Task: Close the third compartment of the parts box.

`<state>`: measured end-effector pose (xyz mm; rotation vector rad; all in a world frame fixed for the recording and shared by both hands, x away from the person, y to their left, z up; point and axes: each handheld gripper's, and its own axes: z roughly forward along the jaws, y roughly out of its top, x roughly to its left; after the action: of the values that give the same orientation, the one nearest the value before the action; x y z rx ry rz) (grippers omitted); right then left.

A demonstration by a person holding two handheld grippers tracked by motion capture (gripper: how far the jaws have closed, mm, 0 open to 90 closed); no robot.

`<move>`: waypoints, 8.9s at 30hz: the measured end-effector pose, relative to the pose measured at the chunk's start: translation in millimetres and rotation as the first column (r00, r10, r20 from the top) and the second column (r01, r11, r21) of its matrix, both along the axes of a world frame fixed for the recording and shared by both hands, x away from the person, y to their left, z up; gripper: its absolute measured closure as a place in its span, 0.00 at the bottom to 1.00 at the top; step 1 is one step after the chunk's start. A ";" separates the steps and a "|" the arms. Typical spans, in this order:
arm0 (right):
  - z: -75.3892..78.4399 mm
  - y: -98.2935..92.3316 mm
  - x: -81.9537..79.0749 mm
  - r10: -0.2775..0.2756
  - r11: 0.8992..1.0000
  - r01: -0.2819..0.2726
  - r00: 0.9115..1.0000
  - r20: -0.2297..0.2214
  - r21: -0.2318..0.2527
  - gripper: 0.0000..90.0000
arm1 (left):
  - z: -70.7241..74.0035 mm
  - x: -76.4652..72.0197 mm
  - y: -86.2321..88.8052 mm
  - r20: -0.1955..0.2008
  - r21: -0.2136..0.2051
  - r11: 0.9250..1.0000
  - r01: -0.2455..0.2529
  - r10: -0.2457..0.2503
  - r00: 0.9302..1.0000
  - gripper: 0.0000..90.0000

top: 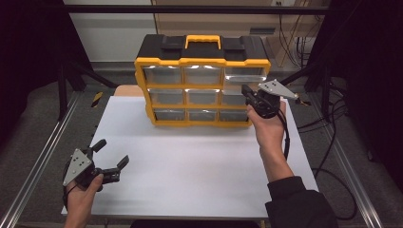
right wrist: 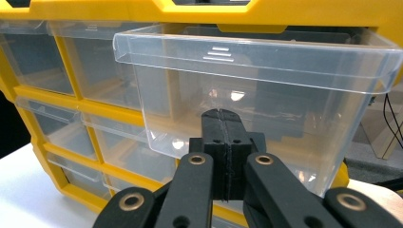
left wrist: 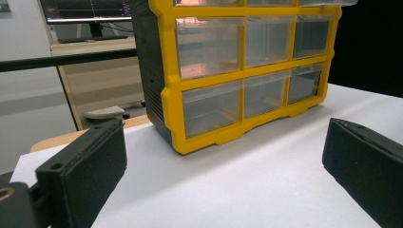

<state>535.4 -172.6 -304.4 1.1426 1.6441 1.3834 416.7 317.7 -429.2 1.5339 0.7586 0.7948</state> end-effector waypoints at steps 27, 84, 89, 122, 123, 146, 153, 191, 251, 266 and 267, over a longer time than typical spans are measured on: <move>-0.9 -0.1 12.1 -0.018 1.000 0.018 1.000 -0.011 -0.006 1.00 | -0.6 1.2 5.2 -0.008 -0.028 0.999 -0.015 0.014 1.000 0.01; -1.4 13.8 15.7 0.014 0.999 -0.014 1.000 0.003 0.034 0.92 | -0.3 1.5 3.4 -0.007 -0.025 1.000 -0.003 0.003 1.000 0.01; -2.4 17.7 5.7 0.073 0.996 -0.074 0.997 0.025 0.048 0.61 | -0.3 1.7 3.0 -0.007 -0.024 1.000 -0.001 0.001 1.000 0.01; -6.2 26.2 -12.2 0.136 0.990 -0.137 0.989 0.062 0.011 0.07 | -0.6 1.5 3.6 -0.016 -0.026 1.000 -0.004 0.003 1.000 0.01; -6.2 25.8 -12.3 0.136 0.991 -0.137 0.989 0.062 0.008 0.07 | -0.7 1.6 3.7 -0.017 -0.026 1.000 -0.004 0.004 1.000 0.01; -0.4 4.8 -21.7 0.122 0.992 -0.124 0.989 0.079 0.021 0.05 | -0.6 1.4 4.4 -0.021 -0.027 1.000 -0.003 0.003 1.000 0.01; 1.4 -1.7 -26.8 0.123 0.992 -0.125 0.989 0.083 0.016 0.04 | -0.3 1.3 4.5 -0.030 -0.024 1.000 -0.002 0.002 1.000 0.01; 10.5 -35.9 -50.4 0.088 0.995 -0.094 0.987 0.132 0.038 0.02 | -0.5 0.9 3.3 -0.062 -0.014 1.000 0.026 -0.027 0.998 0.01; -9.0 -80.6 -86.6 0.041 0.998 -0.048 0.984 0.174 0.035 0.03 | 0.2 -2.8 6.0 -0.043 -0.027 0.999 0.023 -0.024 0.999 0.01; -17.4 -97.0 -98.5 0.017 0.999 -0.023 0.984 0.176 0.034 0.03 | -0.1 -3.2 6.3 -0.036 -0.018 1.000 0.025 -0.026 0.999 0.01; -17.6 -97.6 -99.3 0.016 0.999 -0.022 0.984 0.175 0.033 0.03 | -0.1 -3.2 6.4 -0.035 -0.018 1.000 0.025 -0.026 0.999 0.01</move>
<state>436.1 -270.1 -321.9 0.9964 1.5158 1.4856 413.6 324.1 -429.3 1.5425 0.7690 0.7422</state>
